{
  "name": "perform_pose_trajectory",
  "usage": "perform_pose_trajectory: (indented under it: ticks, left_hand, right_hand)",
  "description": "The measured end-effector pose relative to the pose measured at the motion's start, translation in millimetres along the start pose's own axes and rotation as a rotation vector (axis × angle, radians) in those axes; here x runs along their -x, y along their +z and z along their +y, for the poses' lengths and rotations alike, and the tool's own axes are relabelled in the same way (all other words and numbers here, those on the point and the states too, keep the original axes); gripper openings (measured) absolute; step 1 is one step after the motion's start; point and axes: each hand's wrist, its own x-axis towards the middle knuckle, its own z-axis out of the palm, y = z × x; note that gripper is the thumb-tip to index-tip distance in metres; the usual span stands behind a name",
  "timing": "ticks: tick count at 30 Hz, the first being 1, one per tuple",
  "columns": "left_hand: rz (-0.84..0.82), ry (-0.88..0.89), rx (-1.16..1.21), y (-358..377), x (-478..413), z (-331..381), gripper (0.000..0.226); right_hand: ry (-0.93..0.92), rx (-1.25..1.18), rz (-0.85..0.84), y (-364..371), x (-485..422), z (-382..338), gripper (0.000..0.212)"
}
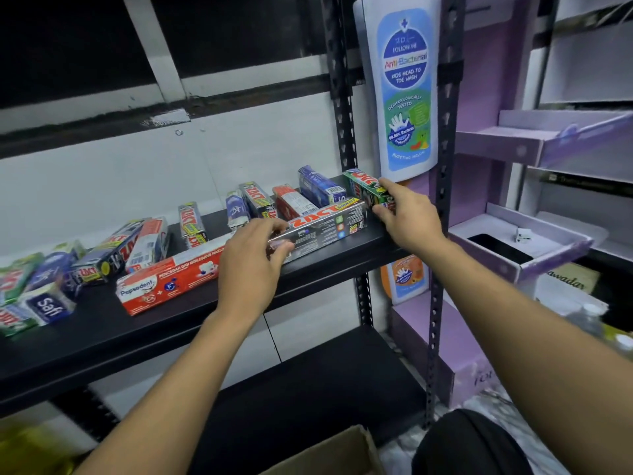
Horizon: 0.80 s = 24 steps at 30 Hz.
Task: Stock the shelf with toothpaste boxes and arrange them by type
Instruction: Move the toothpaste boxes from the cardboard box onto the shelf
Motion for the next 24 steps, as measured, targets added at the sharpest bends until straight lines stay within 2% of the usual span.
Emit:
perform_pose_trajectory:
  ticks: [4,7,10,12,14,19,24]
  left_hand:
    - [-0.044,0.019,-0.068,-2.0,-2.2,-0.2,0.025]
    - [-0.027,0.059,-0.127,-6.4,3.8,1.7,0.028]
    - [0.051,0.145,-0.169,-17.1,14.6,8.9,0.026]
    - [0.078,0.191,-0.175,-26.6,22.8,14.9,0.024]
    - [0.041,0.206,-0.186,-34.7,33.1,18.1,0.021]
    - [-0.233,0.108,-0.235,-37.9,74.9,1.1,0.016]
    - [-0.497,-0.075,-0.33,-22.5,138.7,-37.2,0.029]
  right_hand:
    - [-0.021,0.013,-0.032,2.9,1.1,-0.4,0.059]
    - [-0.051,0.015,0.117,1.7,14.4,-2.5,0.06]
    - [-0.142,-0.027,0.271,-0.9,38.2,-15.2,0.045]
    - [-0.224,-0.106,0.273,0.1,58.2,-28.1,0.033]
    - [-0.284,-0.128,0.199,5.6,79.2,-40.2,0.03]
    - [-0.361,-0.055,-0.022,35.0,126.2,-58.8,0.03]
    - [-0.382,0.041,-0.306,94.0,176.3,-55.9,0.033]
